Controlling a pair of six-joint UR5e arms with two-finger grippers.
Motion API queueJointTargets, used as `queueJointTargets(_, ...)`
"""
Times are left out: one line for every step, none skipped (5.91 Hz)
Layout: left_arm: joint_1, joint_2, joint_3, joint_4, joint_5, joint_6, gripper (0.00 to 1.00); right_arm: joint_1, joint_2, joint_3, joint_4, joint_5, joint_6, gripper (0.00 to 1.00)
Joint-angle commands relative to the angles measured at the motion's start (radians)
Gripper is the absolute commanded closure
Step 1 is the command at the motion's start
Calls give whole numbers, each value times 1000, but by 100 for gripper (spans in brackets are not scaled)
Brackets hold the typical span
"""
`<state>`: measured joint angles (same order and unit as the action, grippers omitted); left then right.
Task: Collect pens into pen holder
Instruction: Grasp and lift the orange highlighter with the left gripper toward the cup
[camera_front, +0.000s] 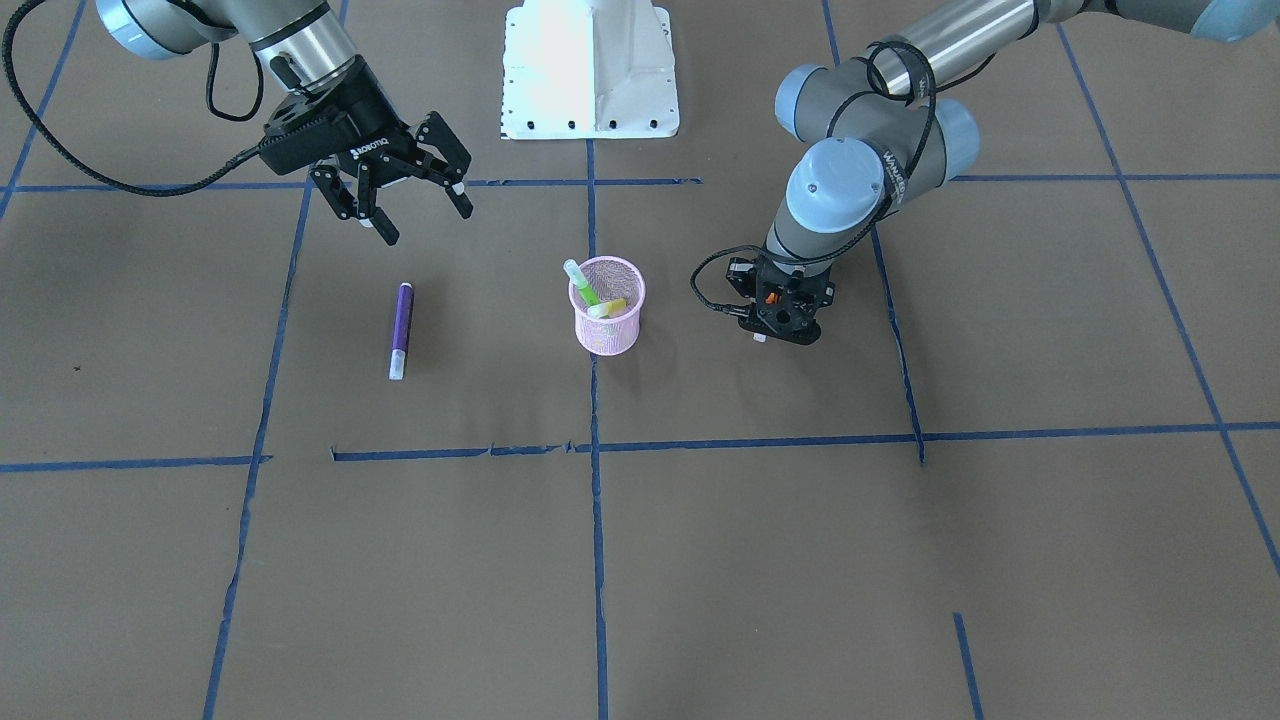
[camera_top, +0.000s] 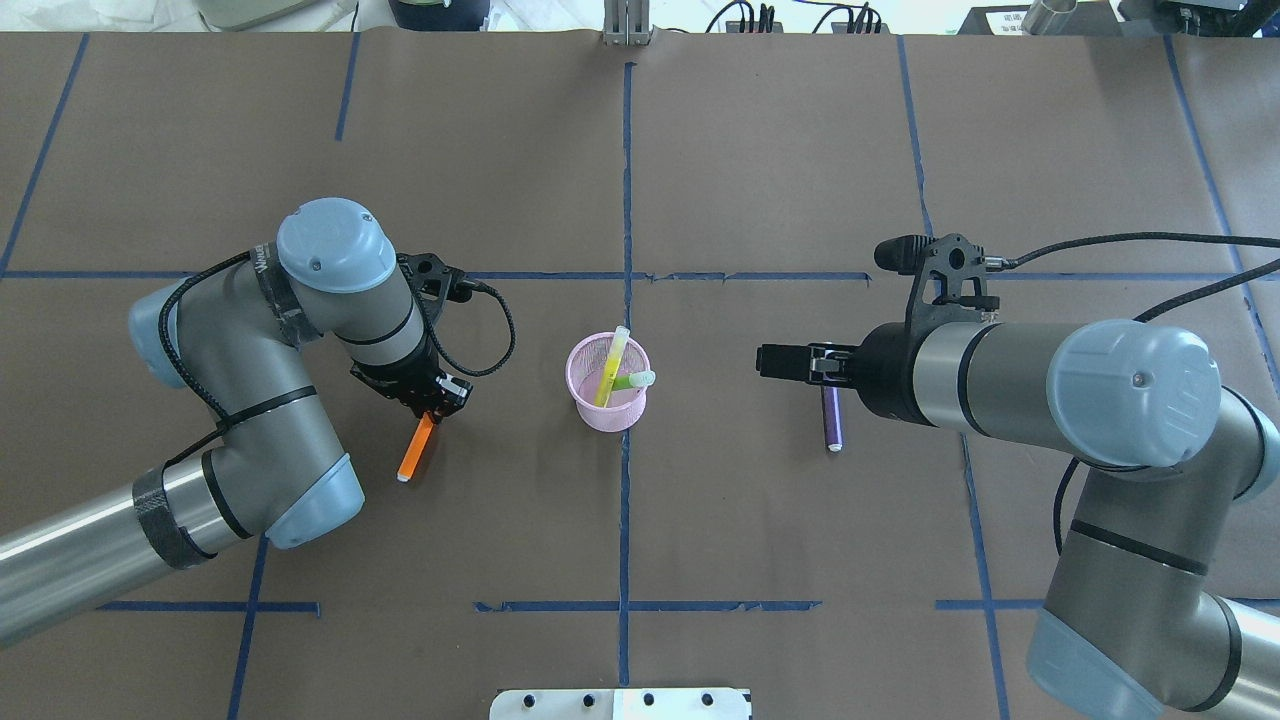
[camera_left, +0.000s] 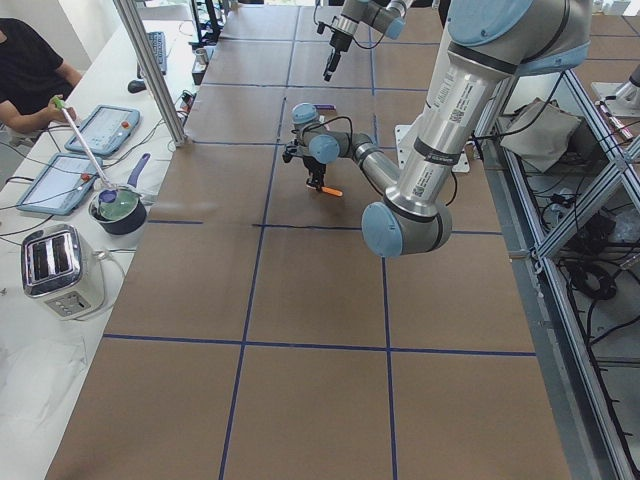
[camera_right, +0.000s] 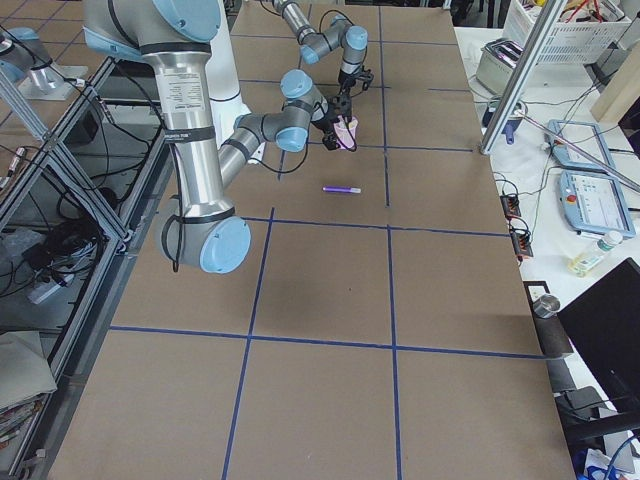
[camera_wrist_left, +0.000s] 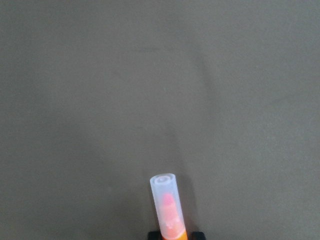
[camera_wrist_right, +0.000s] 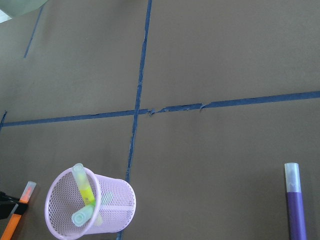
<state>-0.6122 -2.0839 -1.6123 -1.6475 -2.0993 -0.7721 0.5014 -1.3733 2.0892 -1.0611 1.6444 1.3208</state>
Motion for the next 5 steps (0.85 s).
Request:
queueJointTargets(-4,-2,-46,0,-1,-1,100,0,-19,17,1,0,0,0)
queueJointTargets(-21,-2,-117,2,4,-4,100,3,-38,38,1,2,0,0)
queueJointTargets(-21,-21,-182,0,39,-19,100,15,-52,52,3,14,0,0)
queueJointTargets(-20,-42,-233,-18,114,-30,100,76,-53,46,0,122,0,0)
queueJointTargets(-14,-73,-250,-90,189,-124,100,150,-53,31,-5,252,0,0)
